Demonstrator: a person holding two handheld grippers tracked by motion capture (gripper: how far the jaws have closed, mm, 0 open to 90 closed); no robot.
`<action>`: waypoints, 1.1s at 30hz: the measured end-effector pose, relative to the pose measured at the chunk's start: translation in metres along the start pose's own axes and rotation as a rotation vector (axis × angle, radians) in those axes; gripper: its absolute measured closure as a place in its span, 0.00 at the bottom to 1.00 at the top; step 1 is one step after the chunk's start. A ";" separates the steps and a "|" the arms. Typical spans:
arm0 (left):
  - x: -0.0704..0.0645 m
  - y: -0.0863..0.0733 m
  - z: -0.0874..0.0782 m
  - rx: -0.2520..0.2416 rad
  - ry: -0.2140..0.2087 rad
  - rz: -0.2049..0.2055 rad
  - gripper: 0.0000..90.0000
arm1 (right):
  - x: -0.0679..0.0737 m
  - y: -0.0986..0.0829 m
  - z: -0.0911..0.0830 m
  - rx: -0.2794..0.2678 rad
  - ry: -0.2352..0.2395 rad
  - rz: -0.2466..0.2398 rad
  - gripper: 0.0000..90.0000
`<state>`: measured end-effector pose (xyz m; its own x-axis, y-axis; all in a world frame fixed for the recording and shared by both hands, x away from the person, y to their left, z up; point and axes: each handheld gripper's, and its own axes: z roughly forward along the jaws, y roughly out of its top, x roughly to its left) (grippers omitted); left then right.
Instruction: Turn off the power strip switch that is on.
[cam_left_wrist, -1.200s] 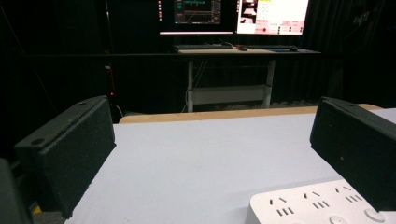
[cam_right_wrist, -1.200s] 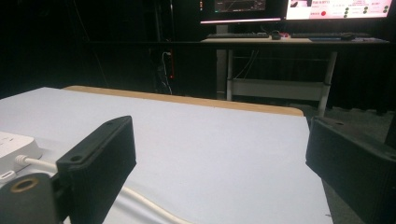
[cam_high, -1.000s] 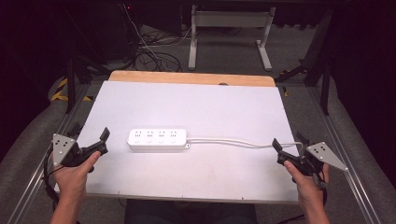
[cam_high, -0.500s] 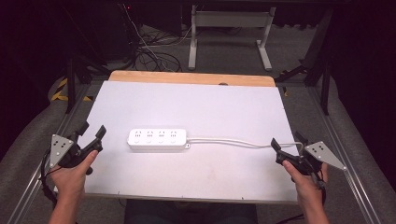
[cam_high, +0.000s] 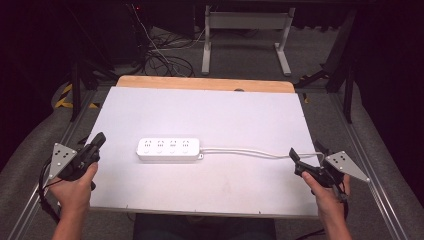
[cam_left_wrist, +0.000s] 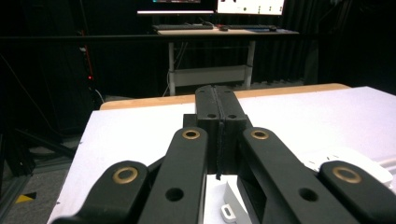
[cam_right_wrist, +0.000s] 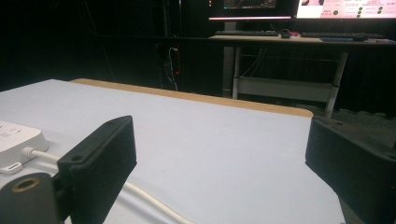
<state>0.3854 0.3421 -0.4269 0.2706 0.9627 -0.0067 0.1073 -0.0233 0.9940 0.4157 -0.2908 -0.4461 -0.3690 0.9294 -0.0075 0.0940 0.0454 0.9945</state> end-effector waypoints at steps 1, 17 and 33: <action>-0.001 0.002 0.001 0.017 -0.010 -0.007 1.00 | 0.000 0.000 0.000 0.001 0.001 0.000 0.10; 0.000 0.039 0.012 0.126 -0.188 0.003 1.00 | 0.000 -0.001 0.000 0.002 0.005 0.002 0.11; -0.042 0.058 0.060 0.362 -0.330 0.197 1.00 | -0.001 0.001 0.000 -0.001 0.004 0.008 0.11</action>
<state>0.4374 0.2841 -0.3755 0.5993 0.7960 0.0849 0.3316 -0.3434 0.8787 0.4164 -0.2913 -0.4454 -0.3723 0.9281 0.0004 0.0963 0.0382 0.9946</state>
